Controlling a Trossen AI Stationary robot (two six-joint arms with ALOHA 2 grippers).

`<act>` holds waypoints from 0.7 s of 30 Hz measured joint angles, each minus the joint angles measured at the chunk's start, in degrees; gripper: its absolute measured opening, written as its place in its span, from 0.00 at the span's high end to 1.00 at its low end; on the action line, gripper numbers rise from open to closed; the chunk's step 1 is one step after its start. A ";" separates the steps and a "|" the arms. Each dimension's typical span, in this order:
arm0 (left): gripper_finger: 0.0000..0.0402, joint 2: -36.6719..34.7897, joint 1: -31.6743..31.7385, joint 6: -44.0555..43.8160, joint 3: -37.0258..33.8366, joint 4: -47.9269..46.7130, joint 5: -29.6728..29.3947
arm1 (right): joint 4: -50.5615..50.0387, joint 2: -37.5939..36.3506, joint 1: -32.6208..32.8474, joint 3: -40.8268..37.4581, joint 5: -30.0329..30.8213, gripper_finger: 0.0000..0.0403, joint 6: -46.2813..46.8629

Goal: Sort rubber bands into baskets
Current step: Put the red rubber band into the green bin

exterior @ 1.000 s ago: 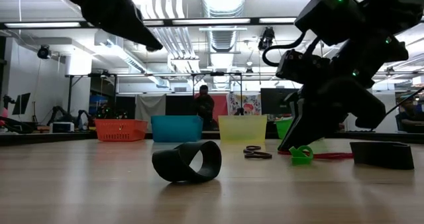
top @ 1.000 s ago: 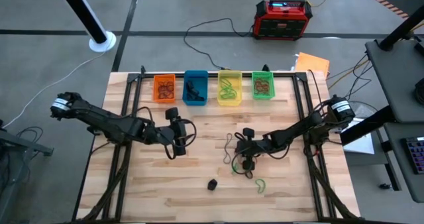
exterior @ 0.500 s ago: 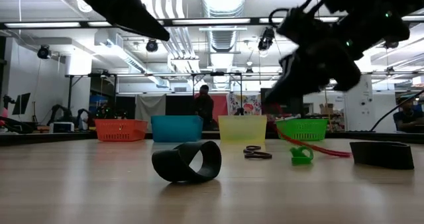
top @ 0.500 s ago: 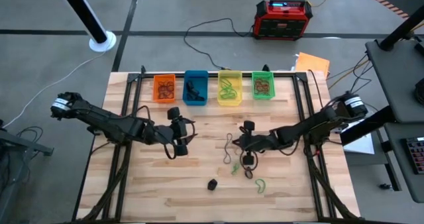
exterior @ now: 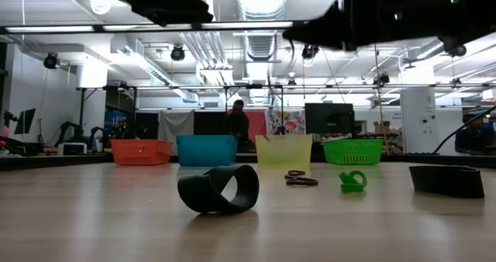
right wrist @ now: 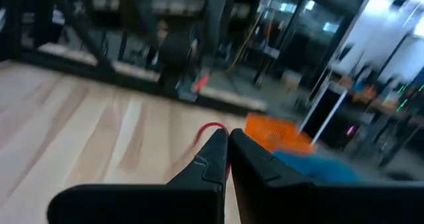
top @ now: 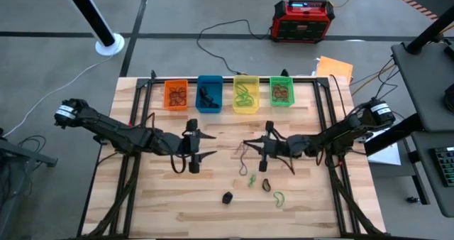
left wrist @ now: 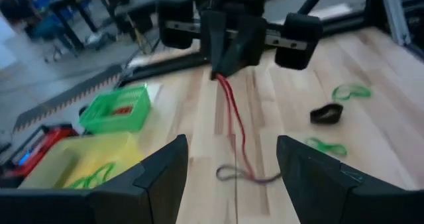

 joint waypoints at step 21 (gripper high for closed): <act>0.47 -0.99 0.09 2.82 -1.34 2.76 -9.62 | -24.34 -13.55 -15.82 11.25 35.85 0.98 -14.01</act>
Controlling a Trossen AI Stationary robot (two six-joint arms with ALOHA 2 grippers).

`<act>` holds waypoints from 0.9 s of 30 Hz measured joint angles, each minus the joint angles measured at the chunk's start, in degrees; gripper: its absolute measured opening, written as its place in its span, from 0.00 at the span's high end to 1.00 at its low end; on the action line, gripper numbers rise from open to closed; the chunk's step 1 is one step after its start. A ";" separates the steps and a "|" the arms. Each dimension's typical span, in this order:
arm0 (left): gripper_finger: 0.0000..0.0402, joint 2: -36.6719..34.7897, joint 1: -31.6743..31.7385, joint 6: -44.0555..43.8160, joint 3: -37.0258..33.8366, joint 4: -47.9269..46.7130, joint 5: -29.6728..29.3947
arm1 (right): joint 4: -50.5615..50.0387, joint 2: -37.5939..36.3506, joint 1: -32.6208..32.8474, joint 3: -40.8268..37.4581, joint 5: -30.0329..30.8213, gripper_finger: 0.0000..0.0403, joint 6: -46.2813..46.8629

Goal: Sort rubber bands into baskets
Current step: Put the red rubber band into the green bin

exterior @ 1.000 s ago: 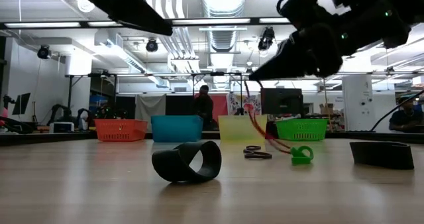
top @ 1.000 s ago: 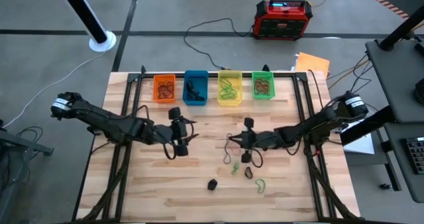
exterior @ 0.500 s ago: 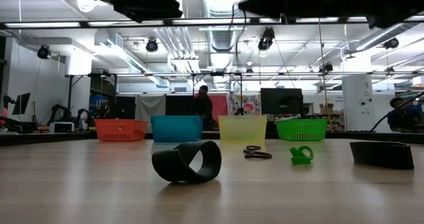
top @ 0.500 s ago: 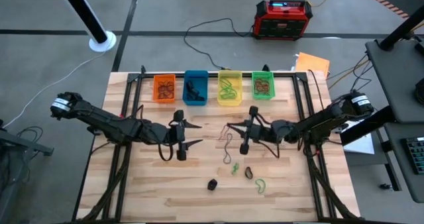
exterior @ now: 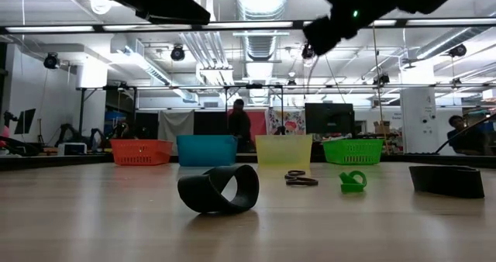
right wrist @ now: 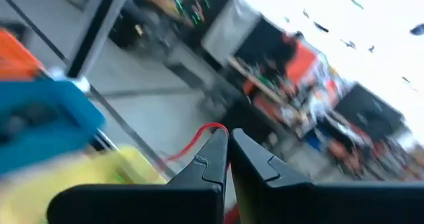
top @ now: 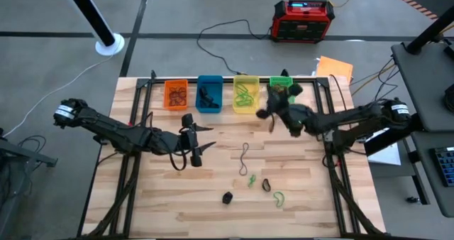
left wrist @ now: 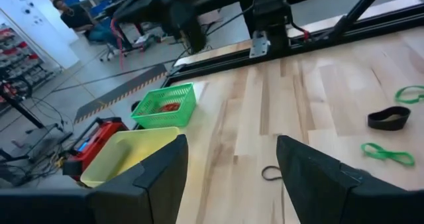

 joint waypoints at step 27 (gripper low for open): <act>0.47 0.04 0.00 -0.46 0.00 0.49 0.02 | -36.44 0.20 -30.34 0.58 -24.52 0.98 46.38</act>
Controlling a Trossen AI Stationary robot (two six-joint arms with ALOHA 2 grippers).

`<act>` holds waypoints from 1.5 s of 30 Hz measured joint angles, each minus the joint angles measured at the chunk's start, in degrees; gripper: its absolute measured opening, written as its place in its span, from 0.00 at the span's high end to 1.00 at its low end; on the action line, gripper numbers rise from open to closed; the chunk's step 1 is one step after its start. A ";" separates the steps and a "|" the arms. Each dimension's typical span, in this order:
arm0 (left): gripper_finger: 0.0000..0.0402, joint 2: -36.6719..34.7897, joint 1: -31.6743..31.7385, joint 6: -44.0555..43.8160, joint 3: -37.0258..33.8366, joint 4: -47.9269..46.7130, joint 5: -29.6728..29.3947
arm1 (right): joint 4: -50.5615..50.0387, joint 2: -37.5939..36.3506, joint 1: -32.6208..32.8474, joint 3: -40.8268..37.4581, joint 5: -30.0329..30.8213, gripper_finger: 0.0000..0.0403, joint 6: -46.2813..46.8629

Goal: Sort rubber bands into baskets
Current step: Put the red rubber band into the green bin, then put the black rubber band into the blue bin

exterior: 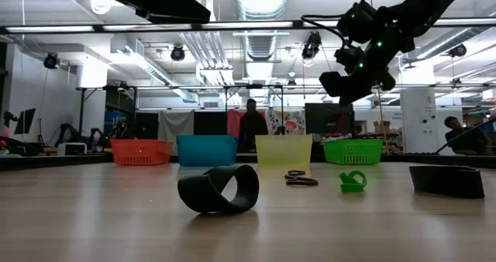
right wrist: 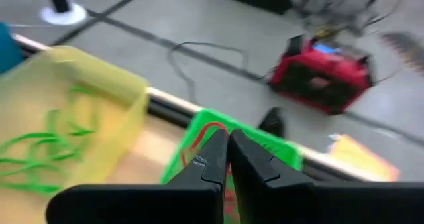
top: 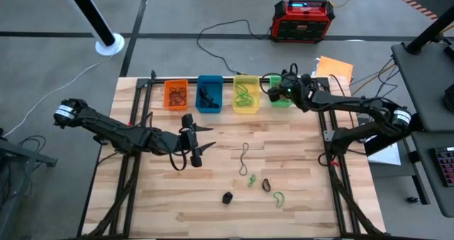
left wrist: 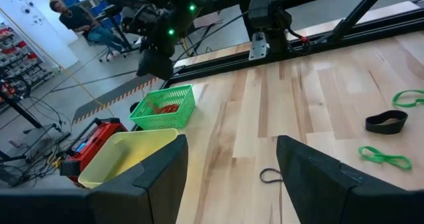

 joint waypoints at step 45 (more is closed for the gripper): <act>0.47 -0.16 -0.38 -7.39 -1.62 -7.25 3.24 | -5.97 1.00 44.25 4.71 -29.84 0.74 4.06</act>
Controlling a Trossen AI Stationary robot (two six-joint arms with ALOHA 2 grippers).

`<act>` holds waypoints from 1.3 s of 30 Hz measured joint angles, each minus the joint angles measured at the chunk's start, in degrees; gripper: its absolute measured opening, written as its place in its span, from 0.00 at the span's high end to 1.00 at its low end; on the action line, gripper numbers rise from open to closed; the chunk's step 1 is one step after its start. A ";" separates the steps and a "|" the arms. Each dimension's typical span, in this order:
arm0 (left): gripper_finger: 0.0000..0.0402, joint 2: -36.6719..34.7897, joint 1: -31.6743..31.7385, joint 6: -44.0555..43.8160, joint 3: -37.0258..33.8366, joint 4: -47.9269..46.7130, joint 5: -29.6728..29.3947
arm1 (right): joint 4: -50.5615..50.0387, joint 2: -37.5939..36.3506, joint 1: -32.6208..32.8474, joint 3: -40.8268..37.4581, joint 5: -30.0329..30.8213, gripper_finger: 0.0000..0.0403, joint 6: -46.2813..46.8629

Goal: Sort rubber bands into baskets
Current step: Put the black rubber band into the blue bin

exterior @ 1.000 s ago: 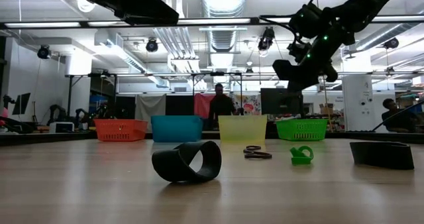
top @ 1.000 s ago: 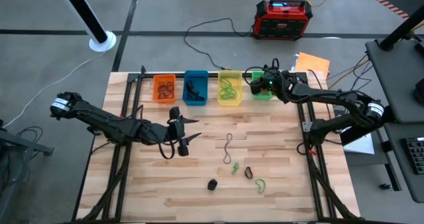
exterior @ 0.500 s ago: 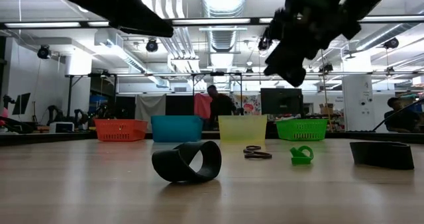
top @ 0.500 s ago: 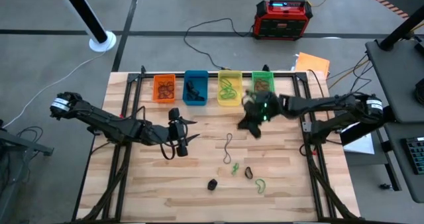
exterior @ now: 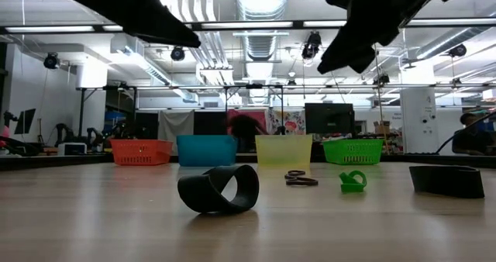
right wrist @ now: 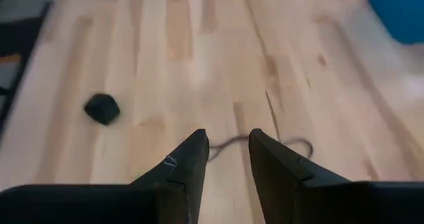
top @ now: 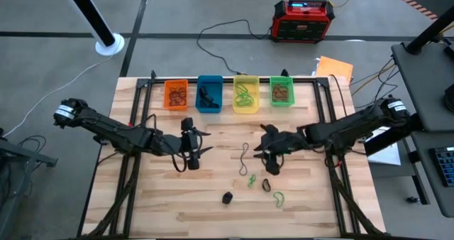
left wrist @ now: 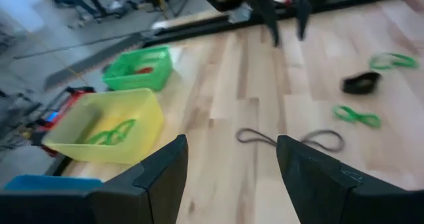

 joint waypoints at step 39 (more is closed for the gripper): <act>0.47 -0.27 -0.80 -14.41 -0.01 -12.93 1.13 | -52.69 31.83 14.29 33.61 -8.59 0.51 52.99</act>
